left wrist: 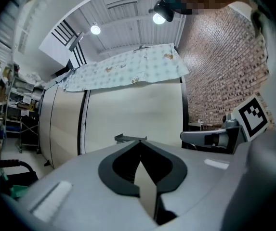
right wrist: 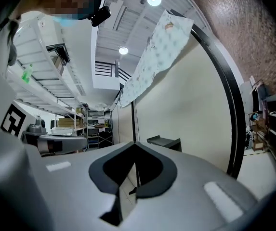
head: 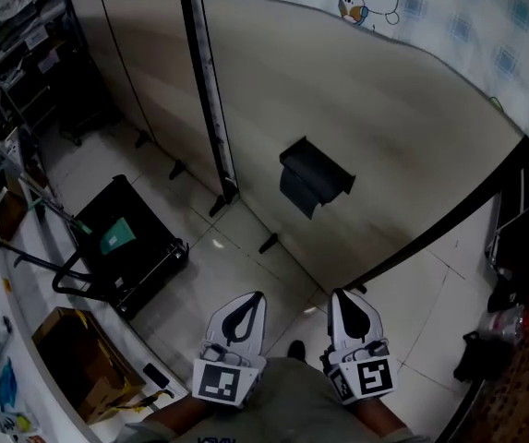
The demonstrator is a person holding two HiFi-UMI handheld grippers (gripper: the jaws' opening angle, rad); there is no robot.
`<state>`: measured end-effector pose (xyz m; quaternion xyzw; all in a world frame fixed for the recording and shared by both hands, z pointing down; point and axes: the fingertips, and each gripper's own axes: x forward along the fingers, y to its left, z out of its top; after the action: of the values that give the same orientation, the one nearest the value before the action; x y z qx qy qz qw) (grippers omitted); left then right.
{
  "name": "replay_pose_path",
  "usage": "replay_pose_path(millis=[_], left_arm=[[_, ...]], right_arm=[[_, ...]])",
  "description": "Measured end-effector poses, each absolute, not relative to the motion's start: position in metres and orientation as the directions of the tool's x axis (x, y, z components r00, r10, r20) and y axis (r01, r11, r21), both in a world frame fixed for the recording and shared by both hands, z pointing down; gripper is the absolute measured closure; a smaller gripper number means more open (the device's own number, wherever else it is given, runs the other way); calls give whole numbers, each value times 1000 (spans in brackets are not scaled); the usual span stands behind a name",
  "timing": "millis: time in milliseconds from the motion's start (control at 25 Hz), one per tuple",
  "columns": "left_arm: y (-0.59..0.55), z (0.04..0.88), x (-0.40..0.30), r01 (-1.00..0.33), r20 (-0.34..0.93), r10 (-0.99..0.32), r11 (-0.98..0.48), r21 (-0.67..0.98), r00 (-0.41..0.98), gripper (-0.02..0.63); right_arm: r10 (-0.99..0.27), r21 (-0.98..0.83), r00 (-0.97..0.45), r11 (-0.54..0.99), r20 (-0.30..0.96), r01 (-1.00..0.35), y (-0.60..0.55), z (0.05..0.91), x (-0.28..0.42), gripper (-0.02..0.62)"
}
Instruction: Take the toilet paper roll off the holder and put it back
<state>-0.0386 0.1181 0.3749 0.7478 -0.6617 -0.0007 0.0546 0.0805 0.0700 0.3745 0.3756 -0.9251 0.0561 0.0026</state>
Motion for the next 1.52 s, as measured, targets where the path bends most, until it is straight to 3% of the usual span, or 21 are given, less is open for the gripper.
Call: replay_pose_path(millis=[400, 1040, 1520], left_arm=[[179, 405, -69, -966, 80, -970, -218, 142, 231, 598], [187, 397, -2, -975, 88, -973, -206, 87, 214, 598], [185, 399, 15, -973, 86, -972, -211, 90, 219, 598]], right_arm=[[-771, -97, -627, 620, 111, -779, 154, 391, 57, 595], [-768, -96, -638, 632, 57, -769, 162, 383, 119, 595], [-736, -96, -672, 665, 83, -741, 167, 393, 122, 595]])
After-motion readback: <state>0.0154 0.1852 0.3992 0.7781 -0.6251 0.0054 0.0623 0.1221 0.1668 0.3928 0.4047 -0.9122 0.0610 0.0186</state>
